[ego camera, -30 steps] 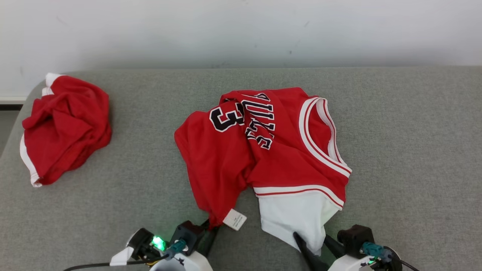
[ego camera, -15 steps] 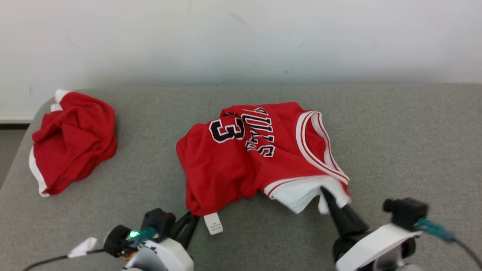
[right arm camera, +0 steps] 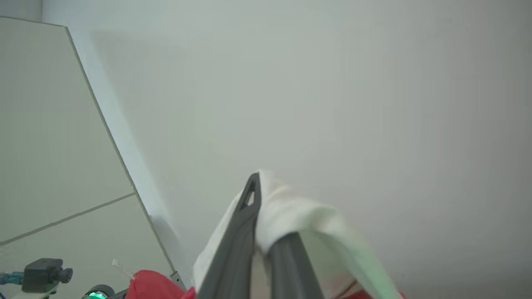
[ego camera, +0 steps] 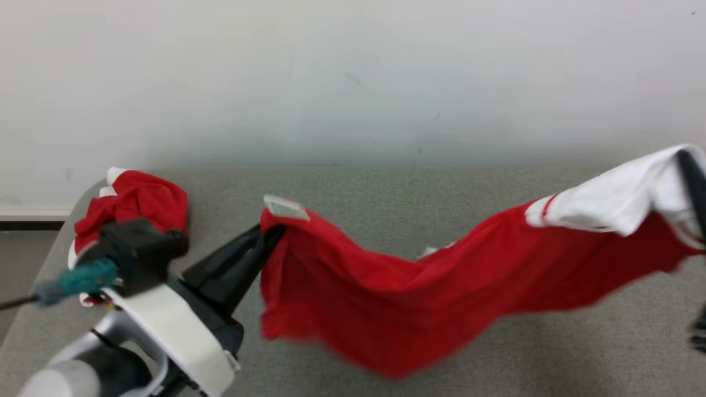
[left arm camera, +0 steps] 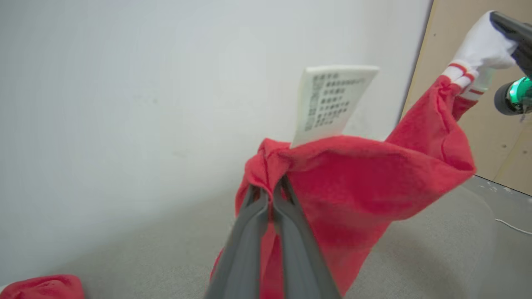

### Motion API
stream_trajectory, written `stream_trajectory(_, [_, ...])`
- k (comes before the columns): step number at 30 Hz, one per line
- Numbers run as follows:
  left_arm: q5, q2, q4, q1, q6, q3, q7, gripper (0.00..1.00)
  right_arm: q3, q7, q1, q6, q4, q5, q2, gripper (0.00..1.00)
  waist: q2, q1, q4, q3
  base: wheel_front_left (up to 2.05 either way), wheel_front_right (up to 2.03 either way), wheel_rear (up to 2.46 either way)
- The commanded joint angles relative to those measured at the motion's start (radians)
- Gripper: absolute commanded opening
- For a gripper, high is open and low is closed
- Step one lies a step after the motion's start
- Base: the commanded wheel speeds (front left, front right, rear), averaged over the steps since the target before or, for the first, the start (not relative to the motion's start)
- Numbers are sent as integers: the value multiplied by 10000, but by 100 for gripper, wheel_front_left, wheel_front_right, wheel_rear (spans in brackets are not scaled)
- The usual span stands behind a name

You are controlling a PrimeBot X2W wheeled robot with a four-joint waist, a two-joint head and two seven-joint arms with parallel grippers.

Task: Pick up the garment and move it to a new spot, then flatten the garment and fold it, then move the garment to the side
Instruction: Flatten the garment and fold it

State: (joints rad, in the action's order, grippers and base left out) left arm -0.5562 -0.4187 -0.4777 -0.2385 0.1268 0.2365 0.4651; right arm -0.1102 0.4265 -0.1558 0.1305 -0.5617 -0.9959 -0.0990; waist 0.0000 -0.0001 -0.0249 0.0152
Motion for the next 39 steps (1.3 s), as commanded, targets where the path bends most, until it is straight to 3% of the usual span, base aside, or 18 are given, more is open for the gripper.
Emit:
stream_trajectory(1, [-394, -135, -313, -214, -45, -144, 356, 0, -379, 252, -289, 3, -351, -154, 60, 0, 0, 1, -4, 0, 0, 0, 0])
stream_trajectory(5, [-1560, -437, -1187, -1194, -293, -732, 1543, 0, -1646, 1409, -1256, 3, -1239, -691, 299, 0, 0, 1, -42, -213, 0, 0, 0])
stream_trajectory(9, [-2159, -838, -1223, -2493, -444, -1213, 2405, 0, -2467, 2630, -2665, 5, -1332, -663, 447, 0, 0, 1, -100, -922, 0, 0, 0])
stream_trajectory(13, [-2444, -1157, -300, -3992, -387, -1312, 2937, 0, -2687, 3579, -4400, 3, -236, -112, 486, 0, 0, 1, -119, -2093, 0, 0, 0])
stream_trajectory(18, [-1864, -1310, 1880, -6356, -153, -802, 2895, 0, -2178, 3469, -7210, 3, 2468, 1146, 486, 0, 0, 1, -94, -3785, 0, 0, 0])
stream_trajectory(23, [-814, -1143, 4492, -9189, 9, 79, 1873, 0, -2155, 2175, -10780, 3, 5818, 2497, 469, 0, 0, 1, 62, -5299, 0, 0, 0])
stream_trajectory(28, [284, -857, 7037, -11556, 15, 867, -143, 0, -2136, 537, -13709, 2, 8737, 3064, 457, 0, 0, 1, 215, -6081, 0, 0, 0])
stream_trajectory(29, [284, -857, 7037, -11556, 15, 867, -143, 0, -2136, 537, -13709, 2, 8737, 3064, 457, 0, 0, 1, 215, -6081, 0, 0, 0])
stream_trajectory(34, [387, -754, 8818, -12415, 26, 1895, -2092, 0, -1535, -399, -14199, 2, 10338, 2681, 450, 0, 0, 1, 154, -6139, 0, 0, 0])
stream_trajectory(39, [-134, -1095, 9466, -11131, 29, 3280, -3867, 0, -782, -666, -11770, 2, 9732, 1760, 455, 0, 0, 1, 34, -5642, 0, 0, 0])
